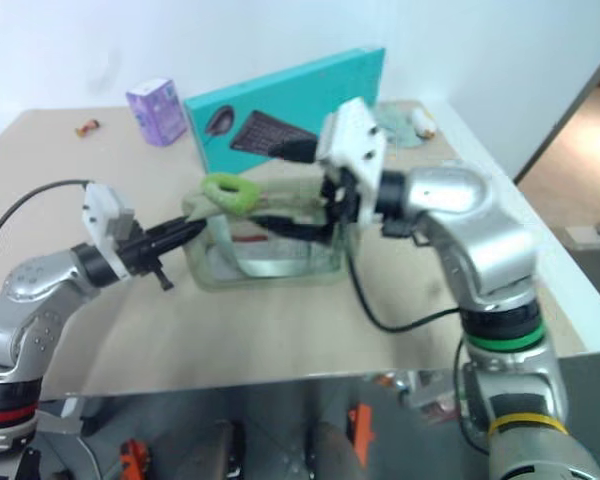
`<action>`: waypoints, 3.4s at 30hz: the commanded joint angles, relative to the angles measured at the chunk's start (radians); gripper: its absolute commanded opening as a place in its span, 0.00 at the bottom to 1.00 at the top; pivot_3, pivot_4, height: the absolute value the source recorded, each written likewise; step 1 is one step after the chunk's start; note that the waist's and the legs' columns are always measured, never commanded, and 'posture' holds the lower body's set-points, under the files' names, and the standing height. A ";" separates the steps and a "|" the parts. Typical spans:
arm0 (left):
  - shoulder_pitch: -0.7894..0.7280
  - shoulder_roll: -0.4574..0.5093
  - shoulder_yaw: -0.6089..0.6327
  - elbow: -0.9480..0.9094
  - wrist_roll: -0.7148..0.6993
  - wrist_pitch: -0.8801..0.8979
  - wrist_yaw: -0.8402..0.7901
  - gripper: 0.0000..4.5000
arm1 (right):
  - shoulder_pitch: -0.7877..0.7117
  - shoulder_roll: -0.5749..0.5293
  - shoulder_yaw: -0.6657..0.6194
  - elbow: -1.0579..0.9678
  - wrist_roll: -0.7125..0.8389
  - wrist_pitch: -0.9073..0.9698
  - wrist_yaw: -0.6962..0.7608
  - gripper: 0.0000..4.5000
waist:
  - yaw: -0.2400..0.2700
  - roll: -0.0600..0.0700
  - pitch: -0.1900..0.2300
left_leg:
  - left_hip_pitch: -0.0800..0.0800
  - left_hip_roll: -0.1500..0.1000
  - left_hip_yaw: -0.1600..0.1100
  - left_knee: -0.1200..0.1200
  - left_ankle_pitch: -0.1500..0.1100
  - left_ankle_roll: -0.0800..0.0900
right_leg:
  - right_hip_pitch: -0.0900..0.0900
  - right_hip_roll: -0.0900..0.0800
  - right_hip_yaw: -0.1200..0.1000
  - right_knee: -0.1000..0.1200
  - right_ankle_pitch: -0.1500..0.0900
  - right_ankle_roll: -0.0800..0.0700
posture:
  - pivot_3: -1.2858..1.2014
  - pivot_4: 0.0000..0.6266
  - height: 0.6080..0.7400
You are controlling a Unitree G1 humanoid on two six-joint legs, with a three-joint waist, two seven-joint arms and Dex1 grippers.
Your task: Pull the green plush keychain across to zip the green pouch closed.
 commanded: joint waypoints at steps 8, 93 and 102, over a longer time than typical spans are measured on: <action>-0.013 -0.014 -0.004 -0.020 -0.011 0.008 0.022 0.00 | -0.071 0.072 0.068 0.174 -0.138 -0.152 -0.007 0.99 | -0.002 0.000 0.000 | 0.000 -0.004 0.001 0.001 0.001 0.001 | 0.000 -0.003 0.001 0.000 0.002 0.003 | 0.52 0.24 1.00; -0.065 -0.019 -0.009 0.005 -0.014 0.091 0.109 0.00 | -0.088 -0.265 -0.169 0.674 -0.301 -0.569 0.007 0.01 | -0.001 0.000 0.000 | 0.000 -0.004 0.002 -0.002 0.000 0.001 | -0.001 -0.002 0.002 -0.001 0.000 0.001 | 0.52 0.24 1.00; -0.068 -0.015 -0.013 0.001 -0.005 0.090 0.103 0.00 | -0.023 -0.363 -0.115 0.888 -0.481 -0.751 -0.068 0.01 | -0.006 0.001 0.001 | 0.001 -0.004 0.003 -0.002 0.001 0.001 | -0.001 -0.001 0.004 -0.001 0.000 0.001 | 0.52 0.24 1.00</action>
